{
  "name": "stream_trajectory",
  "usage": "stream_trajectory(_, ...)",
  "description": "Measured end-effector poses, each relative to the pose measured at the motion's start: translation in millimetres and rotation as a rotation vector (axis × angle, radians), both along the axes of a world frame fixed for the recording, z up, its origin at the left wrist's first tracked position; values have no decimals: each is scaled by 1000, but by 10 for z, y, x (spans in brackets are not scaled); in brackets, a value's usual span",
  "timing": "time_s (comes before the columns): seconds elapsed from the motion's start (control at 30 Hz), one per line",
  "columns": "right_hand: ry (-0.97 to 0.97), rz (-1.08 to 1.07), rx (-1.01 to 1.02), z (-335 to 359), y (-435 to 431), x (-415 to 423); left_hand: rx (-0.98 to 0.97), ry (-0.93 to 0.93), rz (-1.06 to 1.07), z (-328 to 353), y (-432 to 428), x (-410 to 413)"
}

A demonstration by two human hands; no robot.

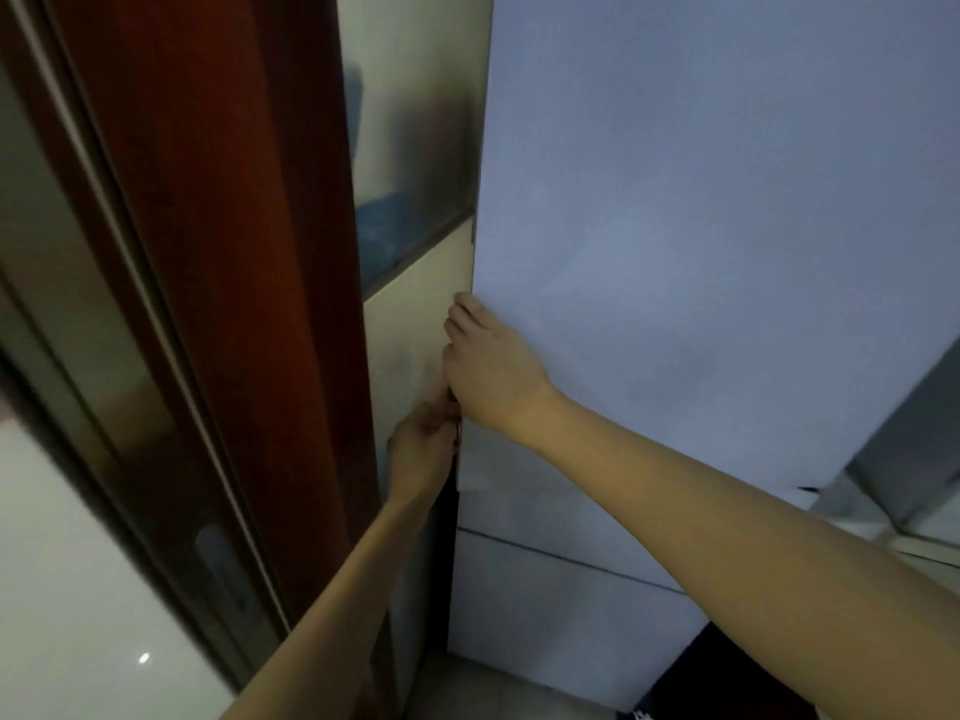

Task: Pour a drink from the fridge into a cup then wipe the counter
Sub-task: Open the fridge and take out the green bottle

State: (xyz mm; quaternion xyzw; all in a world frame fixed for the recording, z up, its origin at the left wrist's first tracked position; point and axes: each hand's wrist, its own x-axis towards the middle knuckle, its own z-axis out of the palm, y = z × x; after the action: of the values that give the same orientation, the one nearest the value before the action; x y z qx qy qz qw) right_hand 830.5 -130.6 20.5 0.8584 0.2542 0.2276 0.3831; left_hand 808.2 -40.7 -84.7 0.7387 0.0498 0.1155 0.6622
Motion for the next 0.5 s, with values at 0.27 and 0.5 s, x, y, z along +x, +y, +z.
stream_trajectory(0.27,8,36,185,2,-96,-1241,-45,75,-33,-56,-62,-1095)
stream_trajectory(0.5,76,-42,355,126,-253,-2294,188,163,-275,34,-32,-1705)
